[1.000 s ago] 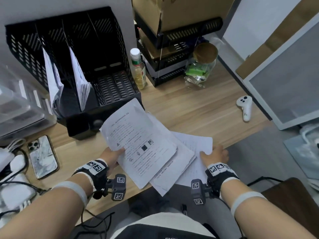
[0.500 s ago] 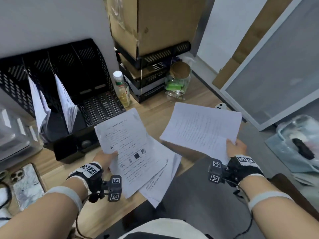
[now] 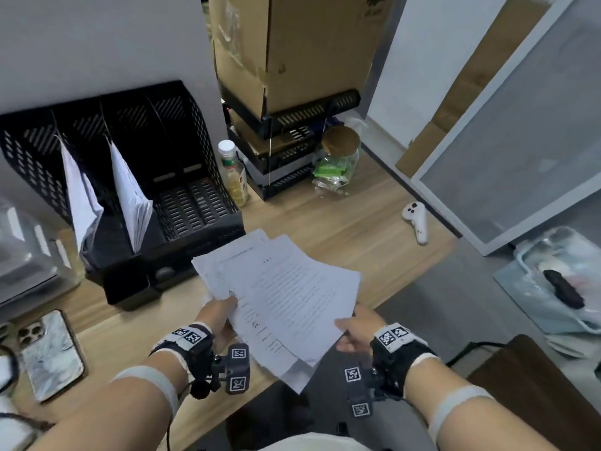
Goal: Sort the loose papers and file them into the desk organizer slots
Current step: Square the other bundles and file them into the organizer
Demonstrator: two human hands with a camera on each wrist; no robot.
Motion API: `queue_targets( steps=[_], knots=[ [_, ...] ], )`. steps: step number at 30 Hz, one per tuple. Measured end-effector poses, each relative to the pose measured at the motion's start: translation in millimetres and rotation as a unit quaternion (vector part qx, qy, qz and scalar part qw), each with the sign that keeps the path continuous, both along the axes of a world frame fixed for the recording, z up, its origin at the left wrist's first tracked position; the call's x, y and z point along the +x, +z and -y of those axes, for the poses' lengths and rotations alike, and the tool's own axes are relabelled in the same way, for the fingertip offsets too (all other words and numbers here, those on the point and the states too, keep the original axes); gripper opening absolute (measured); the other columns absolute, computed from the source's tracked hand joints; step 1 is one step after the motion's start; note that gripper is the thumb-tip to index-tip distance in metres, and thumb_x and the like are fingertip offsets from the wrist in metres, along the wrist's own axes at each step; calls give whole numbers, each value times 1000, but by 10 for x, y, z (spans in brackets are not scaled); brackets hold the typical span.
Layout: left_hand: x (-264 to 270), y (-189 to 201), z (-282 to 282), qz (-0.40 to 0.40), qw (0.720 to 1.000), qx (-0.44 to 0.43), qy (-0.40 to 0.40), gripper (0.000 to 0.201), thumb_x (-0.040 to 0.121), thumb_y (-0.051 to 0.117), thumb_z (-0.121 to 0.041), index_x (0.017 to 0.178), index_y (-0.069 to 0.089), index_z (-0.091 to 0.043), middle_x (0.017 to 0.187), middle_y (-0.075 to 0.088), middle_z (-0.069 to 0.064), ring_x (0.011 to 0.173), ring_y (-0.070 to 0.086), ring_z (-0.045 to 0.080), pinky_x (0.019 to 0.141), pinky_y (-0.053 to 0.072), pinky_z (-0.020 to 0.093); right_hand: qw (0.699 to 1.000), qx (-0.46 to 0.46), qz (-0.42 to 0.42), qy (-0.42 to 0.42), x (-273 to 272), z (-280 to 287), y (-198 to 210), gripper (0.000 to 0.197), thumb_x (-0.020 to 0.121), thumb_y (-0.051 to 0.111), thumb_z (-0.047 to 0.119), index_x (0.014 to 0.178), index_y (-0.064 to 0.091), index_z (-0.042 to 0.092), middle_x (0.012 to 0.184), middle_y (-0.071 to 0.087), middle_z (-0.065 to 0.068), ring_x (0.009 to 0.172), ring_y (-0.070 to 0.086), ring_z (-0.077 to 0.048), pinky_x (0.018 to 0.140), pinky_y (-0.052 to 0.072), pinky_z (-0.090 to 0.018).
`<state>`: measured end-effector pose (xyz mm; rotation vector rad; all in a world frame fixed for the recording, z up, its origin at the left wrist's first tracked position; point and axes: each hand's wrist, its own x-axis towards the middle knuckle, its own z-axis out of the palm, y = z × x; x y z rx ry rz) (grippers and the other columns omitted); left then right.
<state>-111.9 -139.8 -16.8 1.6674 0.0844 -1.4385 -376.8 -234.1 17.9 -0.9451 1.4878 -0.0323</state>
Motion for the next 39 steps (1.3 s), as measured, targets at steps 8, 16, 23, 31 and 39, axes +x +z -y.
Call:
queue_targets(
  steps=[8, 16, 23, 31, 39],
  knots=[
    [-76, -379, -395, 14, 999, -14, -49, 63, 71, 84, -52, 121, 66, -19, 123, 73, 10, 105, 71, 36, 87, 58, 50, 987, 66, -9, 149, 403, -303, -267, 21, 94, 46, 7, 114, 54, 11, 108, 72, -19, 80, 75, -27, 63, 60, -33],
    [69, -98, -305, 115, 990, -68, -45, 18, 94, 57, -13, 96, 74, -18, 104, 78, 6, 103, 71, 34, 96, 55, 55, 959, -207, -113, 160, 415, 159, -187, 64, 81, 73, 24, 135, 39, 16, 130, 54, -8, 112, 56, -22, 98, 47, -35],
    [278, 677, -48, 240, 934, -260, -54, 21, 97, 58, -3, 100, 73, -18, 95, 79, -13, 94, 70, 6, 81, 52, 17, 913, -334, 216, 90, 823, 745, 684, 60, 80, 77, 13, 133, 51, 22, 123, 66, 5, 112, 62, -8, 98, 52, -34],
    [307, 869, 15, 298, 918, -261, 16, 8, 88, 75, -22, 96, 76, -20, 91, 80, -13, 85, 71, 0, 77, 53, 19, 884, -373, 273, 69, 988, 500, 867, 19, 93, 63, 13, 97, 70, 30, 91, 75, 11, 85, 66, -3, 77, 53, -21],
    [132, 419, 12, 226, 963, -142, -23, 31, 76, 78, -48, 92, 78, -22, 106, 79, 7, 104, 72, 29, 100, 53, 55, 913, -327, 197, 145, 803, 482, 493, 24, 95, 59, 10, 112, 69, 22, 103, 71, 0, 98, 66, -14, 84, 52, -19]
  ],
)
